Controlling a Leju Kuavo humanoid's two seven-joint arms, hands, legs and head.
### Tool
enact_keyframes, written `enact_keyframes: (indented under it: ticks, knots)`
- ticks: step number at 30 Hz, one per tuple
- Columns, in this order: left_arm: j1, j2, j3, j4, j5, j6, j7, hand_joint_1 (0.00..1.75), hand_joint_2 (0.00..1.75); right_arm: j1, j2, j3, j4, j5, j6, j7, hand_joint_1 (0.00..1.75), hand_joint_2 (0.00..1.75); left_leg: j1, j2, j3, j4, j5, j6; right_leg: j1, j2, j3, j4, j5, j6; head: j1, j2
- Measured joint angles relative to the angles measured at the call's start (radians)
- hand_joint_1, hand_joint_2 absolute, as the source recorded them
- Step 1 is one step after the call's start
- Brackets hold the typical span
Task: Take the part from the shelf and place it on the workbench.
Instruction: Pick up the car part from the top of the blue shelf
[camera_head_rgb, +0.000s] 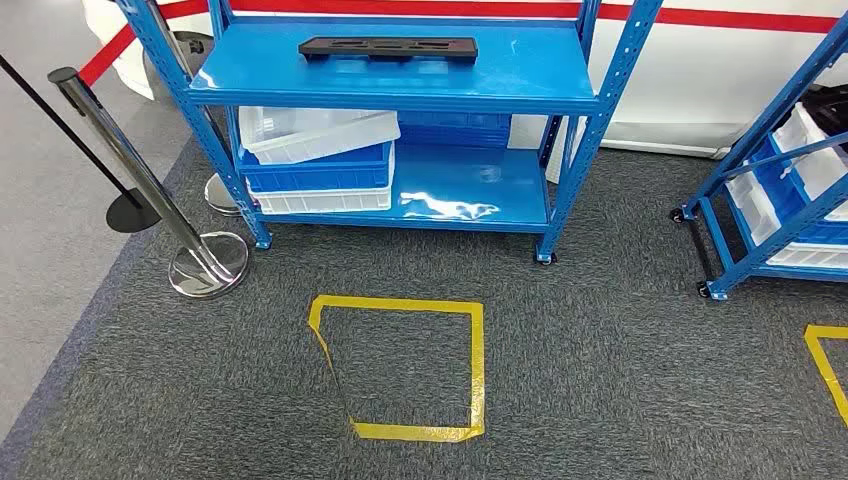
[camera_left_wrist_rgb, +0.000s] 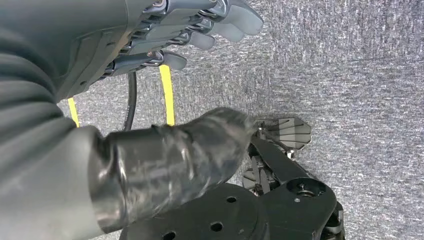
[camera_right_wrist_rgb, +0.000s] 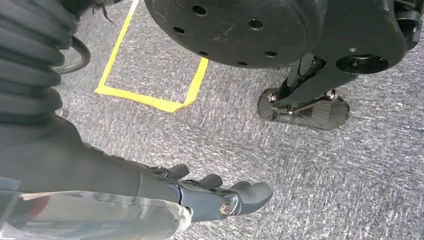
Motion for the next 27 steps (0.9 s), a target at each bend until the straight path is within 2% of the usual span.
enact_keyframes:
  ticks: [6, 19, 21, 23, 25, 27]
  knots:
    - [-0.021, 0.001, 0.009, 0.005, 0.012, 0.023, -0.033, 0.00, 1.75, -0.021, -0.002, 0.002, -0.009, -0.002, -0.038, 0.000, 0.00, 1.75, 0.000, 0.000, 0.000, 0.000, 0.000, 0.000, 0.000, 0.000, 0.000, 0.000, 0.000, 0.000, 0.000, 0.000]
    - [-0.140, 0.003, 0.140, 0.077, 0.092, 0.215, -0.207, 0.00, 1.75, -0.122, -0.034, 0.098, 0.030, -0.043, -0.314, -0.016, 0.00, 1.75, 0.000, 0.000, 0.000, 0.001, 0.000, 0.000, 0.000, 0.000, 0.000, 0.000, 0.000, 0.000, 0.000, 0.000]
    - [-0.157, 0.002, 0.159, 0.091, 0.099, 0.256, -0.222, 0.00, 0.87, -0.137, -0.041, 0.116, 0.041, -0.052, -0.360, -0.019, 0.00, 1.75, 0.000, 0.000, 0.000, 0.002, 0.000, 0.000, 0.000, 0.000, 0.000, 0.000, 0.000, 0.000, 0.000, 0.000]
    - [-0.172, 0.000, 0.176, 0.103, 0.104, 0.295, -0.234, 0.00, 0.00, -0.151, -0.048, 0.132, 0.050, -0.063, -0.404, -0.022, 0.00, 0.87, 0.000, 0.000, 0.001, 0.002, 0.000, 0.000, 0.000, 0.000, -0.001, 0.000, 0.000, 0.000, 0.000, 0.000]
    - [-0.187, -0.002, 0.191, 0.115, 0.107, 0.334, -0.247, 0.00, 0.00, -0.164, -0.054, 0.146, 0.059, -0.076, -0.449, -0.027, 0.00, 0.00, 0.000, 0.000, 0.001, 0.002, 0.000, 0.000, 0.000, 0.000, -0.001, 0.000, 0.000, 0.000, 0.000, 0.000]
    - [-0.202, -0.004, 0.206, 0.130, 0.107, 0.373, -0.261, 0.00, 0.00, -0.178, -0.060, 0.160, 0.069, -0.093, -0.499, -0.042, 0.00, 0.00, 0.000, 0.000, 0.002, 0.002, 0.000, 0.000, 0.000, 0.000, 0.000, 0.000, 0.000, 0.000, 0.000, 0.000]
